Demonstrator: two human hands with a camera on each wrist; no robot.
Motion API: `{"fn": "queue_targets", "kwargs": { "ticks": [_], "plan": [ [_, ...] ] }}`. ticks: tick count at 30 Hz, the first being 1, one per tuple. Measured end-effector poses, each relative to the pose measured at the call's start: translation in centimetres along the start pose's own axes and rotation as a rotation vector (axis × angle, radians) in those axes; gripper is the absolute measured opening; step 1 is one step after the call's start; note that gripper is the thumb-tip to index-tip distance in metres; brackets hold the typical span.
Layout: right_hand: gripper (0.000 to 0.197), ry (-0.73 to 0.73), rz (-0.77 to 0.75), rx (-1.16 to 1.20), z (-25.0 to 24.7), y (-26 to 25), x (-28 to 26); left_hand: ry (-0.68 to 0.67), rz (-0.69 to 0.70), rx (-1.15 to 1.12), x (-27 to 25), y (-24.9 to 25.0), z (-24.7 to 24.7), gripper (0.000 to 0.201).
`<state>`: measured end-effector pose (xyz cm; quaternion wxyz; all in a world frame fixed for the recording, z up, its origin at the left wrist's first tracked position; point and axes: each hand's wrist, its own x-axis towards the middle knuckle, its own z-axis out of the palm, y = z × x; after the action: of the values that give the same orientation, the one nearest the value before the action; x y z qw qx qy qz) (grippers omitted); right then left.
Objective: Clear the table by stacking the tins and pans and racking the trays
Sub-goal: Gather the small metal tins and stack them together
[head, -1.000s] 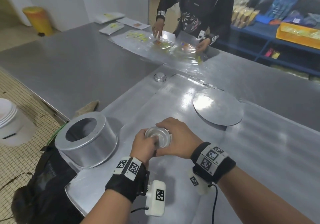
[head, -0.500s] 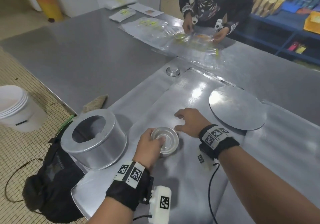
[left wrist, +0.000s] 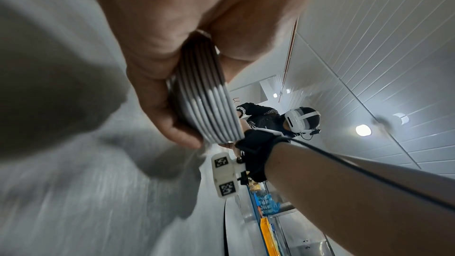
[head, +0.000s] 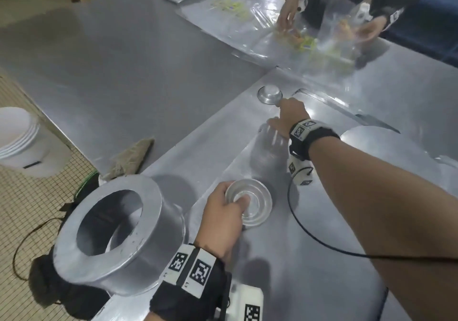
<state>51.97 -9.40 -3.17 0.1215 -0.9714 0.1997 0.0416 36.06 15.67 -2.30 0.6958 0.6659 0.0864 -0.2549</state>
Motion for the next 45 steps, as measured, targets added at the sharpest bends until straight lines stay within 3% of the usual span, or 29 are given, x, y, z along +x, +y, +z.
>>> {"fn": "queue_targets", "kwargs": {
  "ticks": [7, 11, 13, 21, 24, 28, 32, 35, 39, 45],
  "plan": [
    [0.046, 0.026, 0.019, -0.072, 0.9, -0.7, 7.6, 0.012, 0.026, -0.048, 1.9, -0.4, -0.2, 0.022],
    [0.071, -0.023, 0.037, 0.058, 1.6, -0.2, 9.5, -0.005, 0.029, -0.052, 2.4, -0.7, -0.1, 0.022],
    [0.071, -0.021, 0.032, 0.053, 1.6, 0.1, 10.0, -0.007, 0.038, -0.043, 2.3, -0.8, -0.1, 0.023],
    [0.052, 0.067, 0.005, -0.008, 0.9, -1.6, 8.1, 0.004, 0.051, -0.014, 1.3, -0.8, -0.4, 0.027],
    [0.063, 0.036, -0.019, -0.045, 0.7, -2.6, 6.7, 0.003, 0.047, 0.006, 0.4, -0.7, -0.3, 0.027],
    [0.067, 0.04, -0.077, 0.083, 0.9, -3.7, 4.9, 0.011, 0.055, 0.03, -0.8, -0.8, -0.5, 0.025],
    [0.065, 0.117, -0.13, 0.219, 0.3, -4.3, 1.9, 0.064, 0.042, 0.067, -2.0, -1.0, -0.9, 0.021],
    [0.068, 0.097, -0.17, 0.302, -1.0, -4.3, -2.1, 0.074, 0.019, 0.071, -3.4, -1.1, -1.0, 0.022],
    [0.069, 0.093, -0.228, 0.443, -3.4, -3.6, -9.5, 0.07, -0.015, 0.051, -5.8, -1.1, -0.9, 0.021],
    [0.063, 0.125, -0.304, 0.534, -7.4, -2.1, -21.4, 0.034, -0.112, -0.161, -10.6, -0.3, 1.0, 0.021]
  ]
}}
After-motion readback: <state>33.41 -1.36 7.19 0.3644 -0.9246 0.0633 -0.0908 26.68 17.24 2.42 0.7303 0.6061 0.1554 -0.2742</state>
